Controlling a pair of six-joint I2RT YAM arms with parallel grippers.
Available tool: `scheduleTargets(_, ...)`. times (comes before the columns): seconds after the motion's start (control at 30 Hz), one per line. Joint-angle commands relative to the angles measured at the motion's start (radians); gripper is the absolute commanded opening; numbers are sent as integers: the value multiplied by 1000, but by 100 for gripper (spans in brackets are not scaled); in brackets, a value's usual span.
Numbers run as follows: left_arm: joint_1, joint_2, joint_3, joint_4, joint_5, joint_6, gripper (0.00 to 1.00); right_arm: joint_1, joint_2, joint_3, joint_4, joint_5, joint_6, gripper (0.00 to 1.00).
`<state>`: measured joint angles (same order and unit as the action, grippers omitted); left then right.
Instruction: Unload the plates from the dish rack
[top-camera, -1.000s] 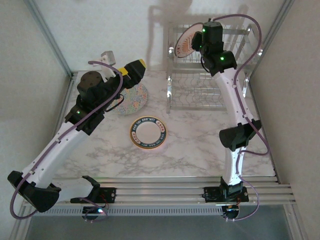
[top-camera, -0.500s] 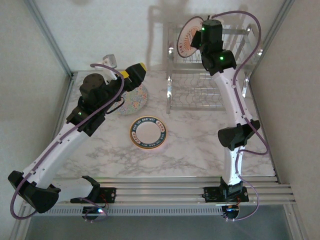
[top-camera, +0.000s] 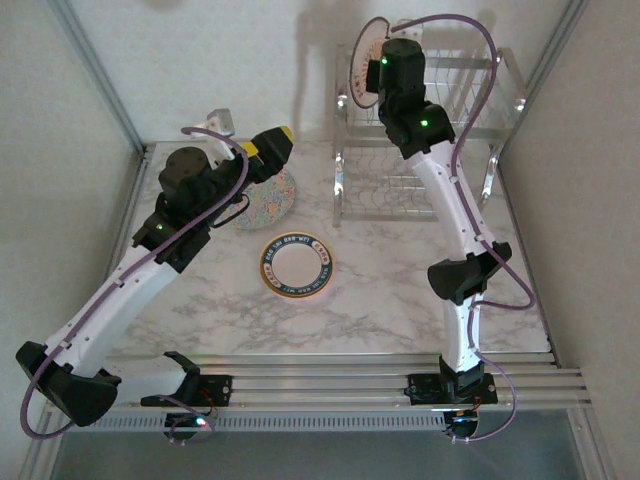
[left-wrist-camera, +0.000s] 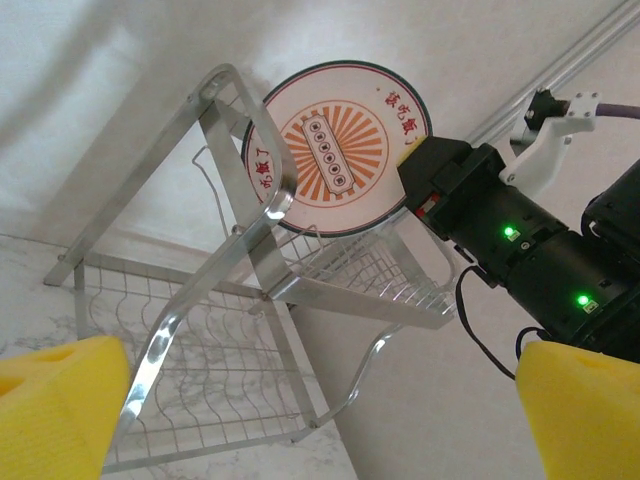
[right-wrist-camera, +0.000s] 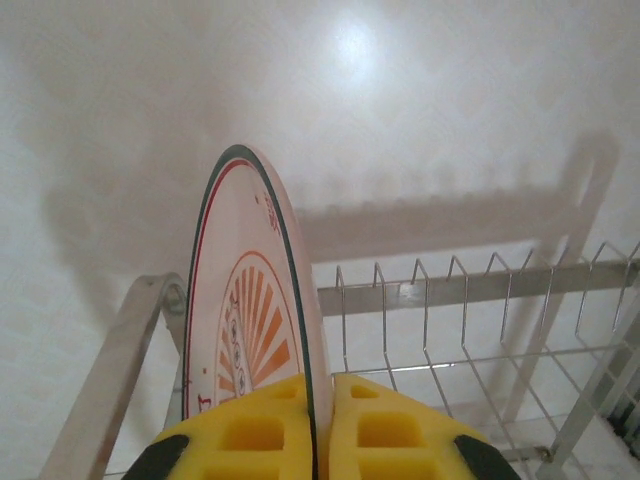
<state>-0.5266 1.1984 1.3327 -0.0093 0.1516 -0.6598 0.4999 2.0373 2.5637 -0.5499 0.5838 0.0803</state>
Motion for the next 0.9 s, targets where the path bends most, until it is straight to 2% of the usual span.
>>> scheduleTargets(0.0,8,-1,0,74,53,-21,98,9,-121,-15,140,62,-71,0)
scheduleTargets(0.27,8,57,44,111,133,-39,97,8,-267,-118,187,86,-119,0)
scheduleTargets(0.43,7,124,96,131,212,-55,96,-2,-400,-255,170,41,-68,0)
scheduleTargets(0.53,4,172,133,144,274,-70,94,-36,-491,-352,136,-31,20,0)
scheduleTargets(0.67,-6,242,179,174,353,-97,90,-125,-603,-482,93,-215,184,0)
scheduleTargets(0.87,-18,355,266,180,441,-159,79,-203,-692,-583,50,-431,322,0)
